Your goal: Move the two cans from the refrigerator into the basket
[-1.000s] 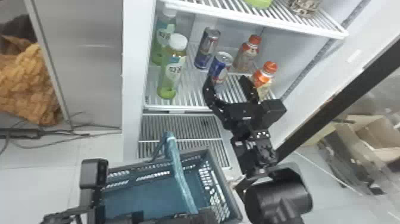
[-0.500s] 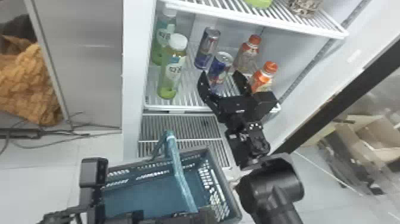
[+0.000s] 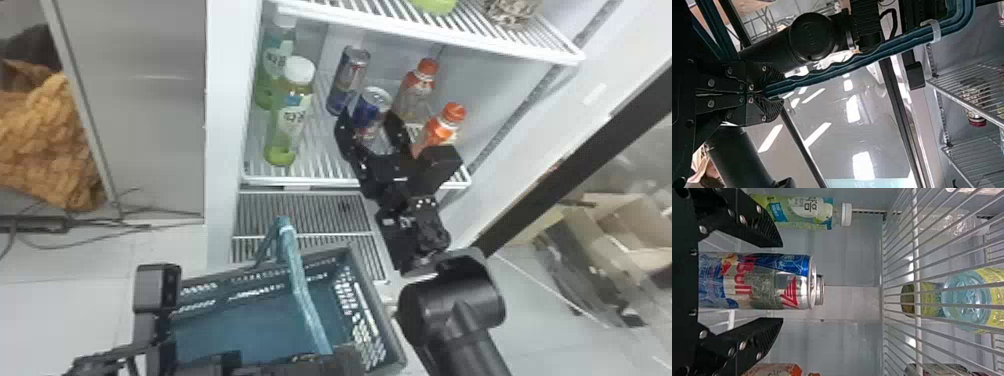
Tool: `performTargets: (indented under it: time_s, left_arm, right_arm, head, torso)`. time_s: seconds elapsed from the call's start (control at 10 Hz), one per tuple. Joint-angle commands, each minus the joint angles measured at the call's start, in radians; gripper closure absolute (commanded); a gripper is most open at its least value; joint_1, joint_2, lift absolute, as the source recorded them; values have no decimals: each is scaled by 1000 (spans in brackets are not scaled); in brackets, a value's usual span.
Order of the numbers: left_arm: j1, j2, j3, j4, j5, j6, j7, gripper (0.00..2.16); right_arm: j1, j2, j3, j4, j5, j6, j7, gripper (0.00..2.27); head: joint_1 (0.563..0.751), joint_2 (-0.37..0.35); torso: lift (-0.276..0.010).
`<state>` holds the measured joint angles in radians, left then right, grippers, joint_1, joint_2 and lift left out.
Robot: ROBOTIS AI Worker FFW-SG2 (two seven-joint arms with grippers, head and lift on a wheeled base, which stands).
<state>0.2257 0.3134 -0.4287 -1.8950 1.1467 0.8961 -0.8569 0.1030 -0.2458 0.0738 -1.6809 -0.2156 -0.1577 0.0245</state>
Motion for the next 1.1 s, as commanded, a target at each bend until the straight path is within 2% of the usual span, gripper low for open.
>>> performTargets:
  time_s: [0.0, 0.4, 0.8, 1.0]
  left_arm:
    - [0, 1, -2, 2, 2, -3, 1, 1159]
    - [0, 4, -4, 4, 8, -5, 1, 1159]
    - [2, 3, -2, 4, 10, -10, -1, 1161]
    - [5, 3, 0, 4, 10, -5, 1, 1159]
  right_arm:
    - [-5, -1, 12, 6, -26, 1, 0, 891]
    - [20, -7, 18, -58, -52, 1, 0, 891]
    - [152, -7, -2, -242, -123, 1, 0, 892]
    - [243, -4, -34, -355, -123, 10, 0, 892]
  head:
    - [695, -350]
    - [695, -350]
    - [695, -350]
    - [695, -350]
  torso:
    - [-276]
    - [-276]
    - [-276]
    - [-276]
